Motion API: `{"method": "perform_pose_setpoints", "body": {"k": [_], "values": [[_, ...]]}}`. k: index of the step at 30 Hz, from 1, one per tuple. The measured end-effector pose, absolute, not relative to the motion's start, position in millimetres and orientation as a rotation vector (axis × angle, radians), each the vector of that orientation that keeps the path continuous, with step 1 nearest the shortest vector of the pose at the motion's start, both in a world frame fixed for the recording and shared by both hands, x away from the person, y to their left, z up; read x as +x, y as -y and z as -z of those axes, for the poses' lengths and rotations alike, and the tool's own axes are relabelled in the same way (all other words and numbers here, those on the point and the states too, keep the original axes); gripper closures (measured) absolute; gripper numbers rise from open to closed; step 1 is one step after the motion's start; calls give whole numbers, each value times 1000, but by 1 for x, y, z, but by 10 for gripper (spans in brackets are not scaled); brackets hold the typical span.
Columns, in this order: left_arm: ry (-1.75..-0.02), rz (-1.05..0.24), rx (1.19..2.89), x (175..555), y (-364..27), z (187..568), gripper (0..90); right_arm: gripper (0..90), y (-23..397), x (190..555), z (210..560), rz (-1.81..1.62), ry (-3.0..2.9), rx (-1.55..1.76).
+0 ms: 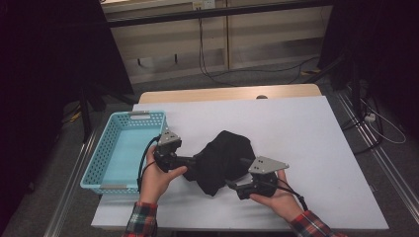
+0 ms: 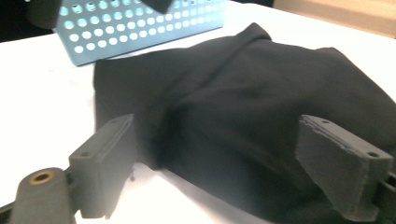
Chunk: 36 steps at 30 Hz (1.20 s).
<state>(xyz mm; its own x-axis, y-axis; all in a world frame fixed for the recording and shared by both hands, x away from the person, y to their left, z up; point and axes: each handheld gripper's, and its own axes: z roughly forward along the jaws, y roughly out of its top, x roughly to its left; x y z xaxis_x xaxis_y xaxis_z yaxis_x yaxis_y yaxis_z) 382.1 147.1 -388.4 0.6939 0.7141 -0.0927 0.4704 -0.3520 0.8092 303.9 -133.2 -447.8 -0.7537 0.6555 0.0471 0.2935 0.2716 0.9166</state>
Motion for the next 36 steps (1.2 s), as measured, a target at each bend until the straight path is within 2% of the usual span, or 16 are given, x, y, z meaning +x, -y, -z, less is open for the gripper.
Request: {"method": "perform_pose_setpoints", "body": {"k": [6, 10, 11, 13, 14, 15, 16, 17, 23, 36], "values": [[-926, -347, 2009, 383, -148, 390, 89, 180, 118, 306, 451, -1463, -2269, 819], [-925, -351, 2011, 384, -148, 390, 89, 293, 115, 306, 451, -1458, -2283, 816], [-925, -351, 2011, 384, -148, 390, 90, 350, 115, 306, 451, -1446, -2283, 818], [-926, -351, 2016, 383, -147, 391, 90, 527, 115, 307, 451, -1403, -2285, 820], [-926, -351, 2016, 383, -147, 391, 90, 527, 115, 307, 451, -1403, -2285, 820], [-928, -351, 2014, 383, -148, 391, 90, 683, 115, 309, 452, -1416, -2307, 828], [-928, -351, 2014, 383, -148, 391, 90, 683, 115, 309, 452, -1416, -2307, 828], [-930, -351, 2009, 382, -148, 391, 90, 819, 114, 310, 453, -1417, -2340, 821], [-929, -354, 1999, 382, -149, 389, 90, 876, 115, 312, 454, -1420, -2373, 827], [-909, -342, 2019, 381, -146, 392, 91, 883, 185, 323, 429, -1481, -2192, 1014]]}}
